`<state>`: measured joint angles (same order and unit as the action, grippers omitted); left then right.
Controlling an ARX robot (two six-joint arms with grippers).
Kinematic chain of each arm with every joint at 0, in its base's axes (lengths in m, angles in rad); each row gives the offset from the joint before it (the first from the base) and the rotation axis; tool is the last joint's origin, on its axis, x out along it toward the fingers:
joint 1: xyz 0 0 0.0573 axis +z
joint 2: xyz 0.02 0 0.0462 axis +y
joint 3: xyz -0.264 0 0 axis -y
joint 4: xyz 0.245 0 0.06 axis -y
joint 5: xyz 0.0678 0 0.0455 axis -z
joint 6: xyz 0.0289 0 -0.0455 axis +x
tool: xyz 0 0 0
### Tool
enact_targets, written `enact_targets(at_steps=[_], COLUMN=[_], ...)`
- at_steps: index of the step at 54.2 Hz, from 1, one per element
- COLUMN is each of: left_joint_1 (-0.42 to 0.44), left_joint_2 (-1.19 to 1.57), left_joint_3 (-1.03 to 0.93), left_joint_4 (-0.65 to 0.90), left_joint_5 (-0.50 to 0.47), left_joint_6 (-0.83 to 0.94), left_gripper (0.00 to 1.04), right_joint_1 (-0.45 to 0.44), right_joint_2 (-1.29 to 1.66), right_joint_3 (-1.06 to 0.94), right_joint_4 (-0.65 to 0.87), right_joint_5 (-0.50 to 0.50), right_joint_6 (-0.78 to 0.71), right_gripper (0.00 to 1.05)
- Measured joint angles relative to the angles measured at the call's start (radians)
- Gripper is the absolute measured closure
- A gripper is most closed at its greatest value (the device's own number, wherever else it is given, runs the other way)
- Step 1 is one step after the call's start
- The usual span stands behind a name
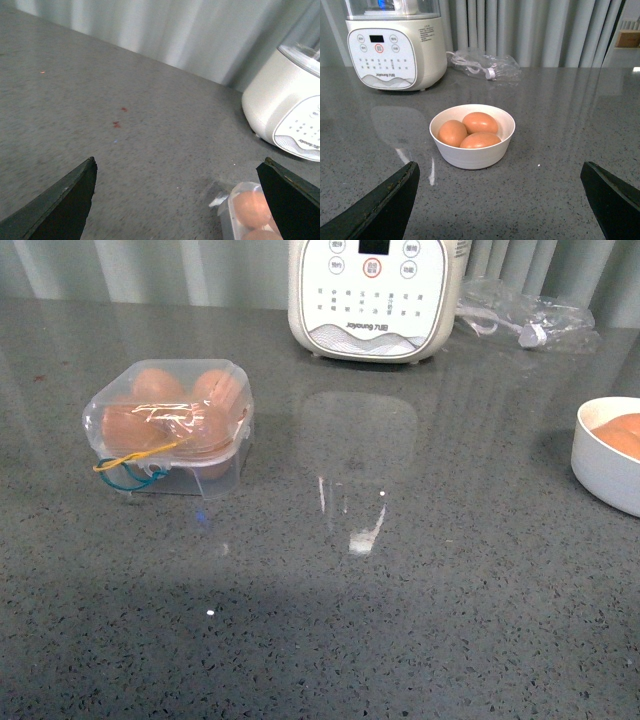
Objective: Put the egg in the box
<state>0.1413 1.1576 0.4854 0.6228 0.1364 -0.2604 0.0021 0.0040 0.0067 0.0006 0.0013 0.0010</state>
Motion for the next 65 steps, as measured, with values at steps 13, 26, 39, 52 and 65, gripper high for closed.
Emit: enact_targets(at_steps=[13,26,39,52,65], left_joint_1=[0.029,0.018,-0.034,-0.128,-0.141], left_joint_2=[-0.146,-0.172,-0.289,-0.423,-0.555], left_joint_3=[-0.035,-0.11,-0.255,-0.351,-0.411], left_joint_4=[-0.112,-0.01,0.003,-0.027,-0.098], left_joint_5=[-0.011,0.012,-0.032,-0.132,-0.137], left_joint_6=[-0.034,0.13,0.235,0.251,0.253], left_gripper=[0.07,0.27,0.68,1.01,1.01], right_joint_1=[0.0,0.0,0.0,0.0,0.0], right_joint_2=[0.0,0.0,0.0,0.0,0.0], right_joint_3=[0.0,0.0,0.0,0.0,0.0], right_joint_4=[0.0,0.0,0.0,0.0,0.0], right_joint_5=[0.0,0.0,0.0,0.0,0.0], right_joint_6=[0.0,0.0,0.0,0.0,0.0], right_gripper=[0.07,0.07,0.07,0.07,0.07])
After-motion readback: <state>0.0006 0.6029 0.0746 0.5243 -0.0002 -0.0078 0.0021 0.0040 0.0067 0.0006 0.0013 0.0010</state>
